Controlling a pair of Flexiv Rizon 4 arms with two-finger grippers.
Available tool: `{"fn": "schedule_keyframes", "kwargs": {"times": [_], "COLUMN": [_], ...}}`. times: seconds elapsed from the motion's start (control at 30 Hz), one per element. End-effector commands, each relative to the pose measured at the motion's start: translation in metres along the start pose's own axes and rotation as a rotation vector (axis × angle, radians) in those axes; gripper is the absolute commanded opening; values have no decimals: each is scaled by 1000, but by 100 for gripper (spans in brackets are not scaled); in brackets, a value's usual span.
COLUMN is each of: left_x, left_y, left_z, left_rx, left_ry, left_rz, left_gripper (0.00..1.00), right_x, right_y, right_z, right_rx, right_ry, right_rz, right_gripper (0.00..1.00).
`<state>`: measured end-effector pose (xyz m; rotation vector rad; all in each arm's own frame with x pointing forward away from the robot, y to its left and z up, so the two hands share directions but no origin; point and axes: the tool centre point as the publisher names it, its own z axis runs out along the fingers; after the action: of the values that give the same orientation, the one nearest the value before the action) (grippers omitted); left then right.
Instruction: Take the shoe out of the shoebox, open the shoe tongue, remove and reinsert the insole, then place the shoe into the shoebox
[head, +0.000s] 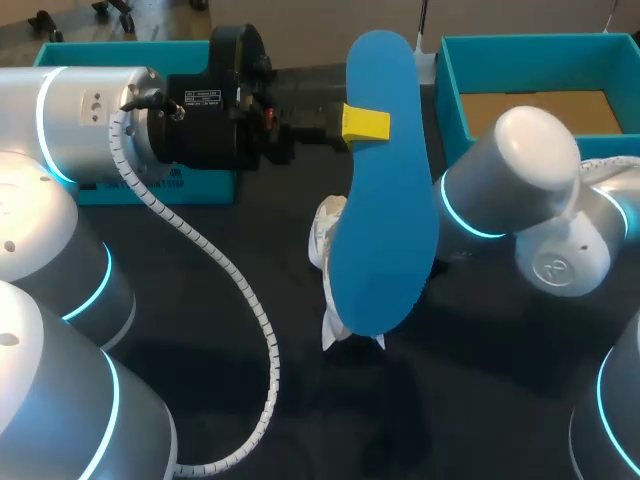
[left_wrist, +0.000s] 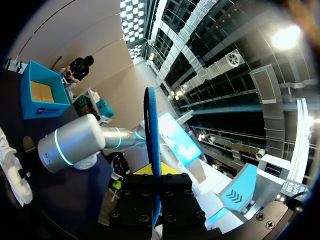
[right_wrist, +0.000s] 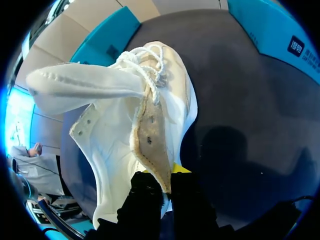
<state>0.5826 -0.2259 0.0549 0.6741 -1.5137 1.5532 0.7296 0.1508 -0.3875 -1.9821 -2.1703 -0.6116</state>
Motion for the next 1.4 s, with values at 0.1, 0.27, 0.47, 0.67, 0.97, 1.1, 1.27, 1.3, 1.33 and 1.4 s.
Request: {"fn": "schedule_keyframes", "kwargs": {"times": [0.1,0.27,0.47,0.67,0.97,1.1,1.27,1.3,1.33,1.4], "left_x": [-1,-1,-1,-1,-1,-1,-1,-1,-1,-1], "left_y": [1,1,1,1,1,1,1,1,1,1], "left_z": [3,3,3,3,3,3,3,3,3,3], "left_rx": [2,2,2,2,2,2,2,2,2,2], "left_ry": [1,1,1,1,1,1,1,1,1,1], "left_rz": [1,1,1,1,1,1,1,1,1,1], "left_gripper": [0,0,0,0,0,0,0,0,0,0], "right_x": [1,4,13,21,25,25,25,25,25,25], "right_y": [-3,-3,-3,1,2,2,2,2,2,2], "right_z": [11,3,-13,-33,-44,-44,-44,-44,-44,-44], "right_rx": [-6,-2,-2,-5,-32,-32,-32,-32,-32,-32], "right_ry": [17,19,38,99,189,189,189,189,189,189], "right_rz": [14,13,12,32,66,66,66,66,66,66], "right_gripper": [21,46,49,60,100,100,100,100,100,100]}}
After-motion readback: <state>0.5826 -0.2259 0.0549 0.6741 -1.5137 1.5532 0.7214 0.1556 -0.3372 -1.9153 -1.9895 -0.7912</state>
